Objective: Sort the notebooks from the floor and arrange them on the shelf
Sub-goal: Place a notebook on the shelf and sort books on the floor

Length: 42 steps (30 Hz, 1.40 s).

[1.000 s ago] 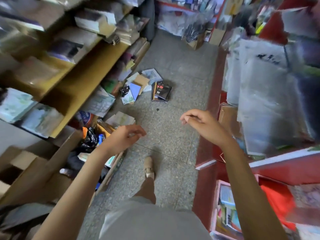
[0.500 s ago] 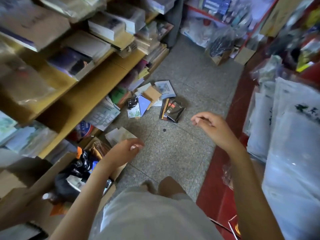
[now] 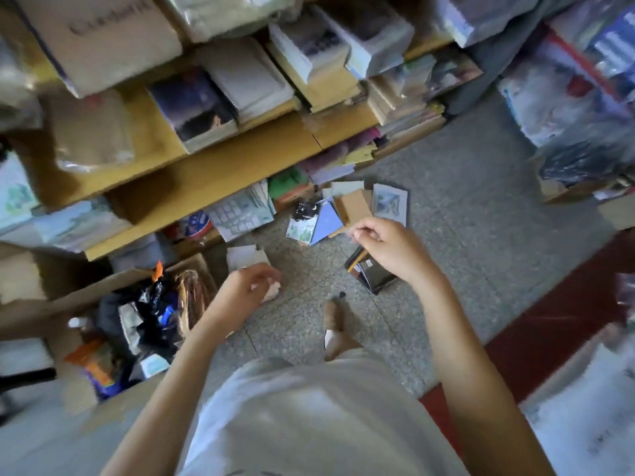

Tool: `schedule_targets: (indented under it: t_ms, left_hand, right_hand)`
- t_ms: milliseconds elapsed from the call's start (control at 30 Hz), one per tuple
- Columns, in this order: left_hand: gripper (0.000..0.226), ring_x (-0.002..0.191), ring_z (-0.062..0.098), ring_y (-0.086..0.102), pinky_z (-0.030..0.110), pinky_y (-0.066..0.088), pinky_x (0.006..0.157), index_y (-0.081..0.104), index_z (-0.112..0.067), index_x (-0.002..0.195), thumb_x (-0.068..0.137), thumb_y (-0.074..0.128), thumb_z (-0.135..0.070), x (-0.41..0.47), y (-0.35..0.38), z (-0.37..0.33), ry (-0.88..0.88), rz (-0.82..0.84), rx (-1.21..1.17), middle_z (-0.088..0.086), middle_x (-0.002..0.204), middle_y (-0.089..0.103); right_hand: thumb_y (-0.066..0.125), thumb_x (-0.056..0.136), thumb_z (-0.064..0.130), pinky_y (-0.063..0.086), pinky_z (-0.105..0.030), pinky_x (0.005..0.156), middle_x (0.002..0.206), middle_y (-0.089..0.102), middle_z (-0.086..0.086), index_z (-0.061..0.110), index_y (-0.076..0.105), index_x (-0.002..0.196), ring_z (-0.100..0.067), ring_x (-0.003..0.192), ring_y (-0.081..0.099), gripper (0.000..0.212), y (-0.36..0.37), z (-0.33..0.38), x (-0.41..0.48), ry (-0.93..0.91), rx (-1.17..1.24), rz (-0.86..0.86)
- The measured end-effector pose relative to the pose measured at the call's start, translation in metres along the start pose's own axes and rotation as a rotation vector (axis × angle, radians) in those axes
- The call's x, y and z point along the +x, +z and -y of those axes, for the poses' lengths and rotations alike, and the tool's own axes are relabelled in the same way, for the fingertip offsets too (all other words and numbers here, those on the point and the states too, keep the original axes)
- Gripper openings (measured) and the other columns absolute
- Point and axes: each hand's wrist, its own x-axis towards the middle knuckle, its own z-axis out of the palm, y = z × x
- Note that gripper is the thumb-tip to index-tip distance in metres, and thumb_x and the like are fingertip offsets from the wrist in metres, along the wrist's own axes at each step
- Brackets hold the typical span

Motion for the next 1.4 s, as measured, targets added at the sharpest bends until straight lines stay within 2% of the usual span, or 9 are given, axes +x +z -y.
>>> schedule_targets:
  t_ms: [167, 467, 633, 900, 1000, 1067, 1167, 1267, 1400]
  left_hand:
    - [0.025, 0.091, 0.019, 0.062, 0.017, 0.046, 0.08, 0.067, -0.009, 0.098, 0.088, 0.05, 0.004, 0.037, 0.03, -0.02, -0.152, -0.182, -0.13, 0.002, 0.097, 0.066]
    - [0.026, 0.086, 0.017, 0.065, 0.027, 0.049, 0.074, 0.063, -0.021, 0.101, 0.086, 0.05, -0.004, 0.056, 0.027, 0.027, -0.328, -0.237, -0.302, -0.001, 0.093, 0.066]
    - [0.034, 0.095, 0.017, 0.063, 0.037, 0.052, 0.086, 0.06, -0.019, 0.115, 0.087, 0.051, -0.002, 0.076, 0.024, 0.101, -0.413, -0.224, -0.266, 0.001, 0.105, 0.063]
    - [0.026, 0.086, 0.017, 0.063, 0.023, 0.049, 0.07, 0.063, -0.013, 0.108, 0.088, 0.051, -0.001, 0.142, 0.112, 0.28, -0.728, -0.466, -0.547, 0.003, 0.1, 0.066]
    - [0.026, 0.077, 0.02, 0.059, 0.018, 0.042, 0.054, 0.062, -0.013, 0.105, 0.087, 0.051, 0.002, 0.183, 0.177, 0.366, -0.875, -0.462, -0.627, 0.011, 0.104, 0.066]
    - [0.032, 0.092, 0.027, 0.06, 0.024, 0.046, 0.064, 0.06, -0.01, 0.115, 0.085, 0.054, -0.001, 0.214, 0.221, 0.425, -0.897, -0.396, -0.53, 0.015, 0.115, 0.062]
    - [0.052, 0.122, 0.031, 0.047, 0.033, 0.044, 0.094, 0.044, -0.018, 0.136, 0.086, 0.06, -0.022, 0.27, 0.263, 0.515, -0.831, -0.291, -0.278, 0.015, 0.136, 0.043]
    - [0.055, 0.126, 0.034, 0.048, 0.047, 0.048, 0.092, 0.048, -0.02, 0.135, 0.084, 0.05, -0.042, 0.331, 0.296, 0.601, -0.621, -0.484, 0.115, 0.018, 0.142, 0.043]
    - [0.062, 0.14, 0.037, 0.025, 0.053, 0.03, 0.109, 0.033, -0.023, 0.146, 0.09, 0.036, -0.051, 0.377, 0.338, 0.654, -0.504, -0.565, 0.445, 0.017, 0.154, 0.023]
  right_hand:
    - [0.044, 0.096, 0.022, 0.048, -0.034, 0.08, 0.097, 0.067, 0.005, 0.02, 0.063, 0.097, -0.011, 0.089, 0.06, 0.02, -0.017, 0.001, 0.083, -0.072, -0.182, 0.27]
    - [0.043, 0.098, 0.019, 0.045, -0.026, 0.078, 0.087, 0.064, 0.01, 0.018, 0.063, 0.096, -0.005, 0.084, 0.058, 0.02, 0.059, -0.004, 0.173, -0.061, -0.217, 0.621]
    - [0.041, 0.098, 0.016, 0.043, -0.029, 0.075, 0.094, 0.063, 0.003, 0.015, 0.063, 0.1, -0.014, 0.09, 0.057, 0.022, 0.13, -0.03, 0.222, -0.024, -0.388, 0.732]
    - [0.035, 0.1, 0.03, 0.044, -0.035, 0.072, 0.097, 0.065, -0.009, 0.012, 0.06, 0.099, -0.027, 0.091, 0.06, 0.03, 0.305, -0.139, 0.31, -0.132, -0.665, 0.991]
    - [0.033, 0.1, 0.038, 0.039, -0.034, 0.067, 0.104, 0.062, -0.012, 0.012, 0.049, 0.121, -0.033, 0.098, 0.059, 0.037, 0.384, -0.213, 0.351, -0.156, -0.81, 0.999]
    - [0.04, 0.098, 0.043, 0.04, -0.032, 0.065, 0.113, 0.056, -0.013, 0.014, 0.027, 0.14, -0.036, 0.108, 0.056, 0.053, 0.435, -0.266, 0.378, -0.15, -0.844, 0.984]
    - [0.045, 0.093, 0.05, 0.031, -0.048, 0.105, 0.154, 0.012, -0.021, 0.016, 0.003, 0.15, -0.039, 0.139, 0.023, 0.078, 0.502, -0.333, 0.431, -0.371, -1.022, 0.829]
    - [0.048, 0.086, 0.052, 0.032, -0.054, 0.107, 0.149, 0.034, -0.019, 0.015, 0.02, 0.146, -0.034, 0.139, 0.029, 0.076, 0.562, -0.379, 0.486, -0.895, -1.066, 0.607]
    - [0.036, 0.091, 0.045, 0.024, -0.056, 0.108, 0.146, 0.039, -0.017, 0.015, 0.03, 0.142, -0.032, 0.137, 0.029, 0.059, 0.617, -0.45, 0.52, -1.099, -0.74, 0.413]
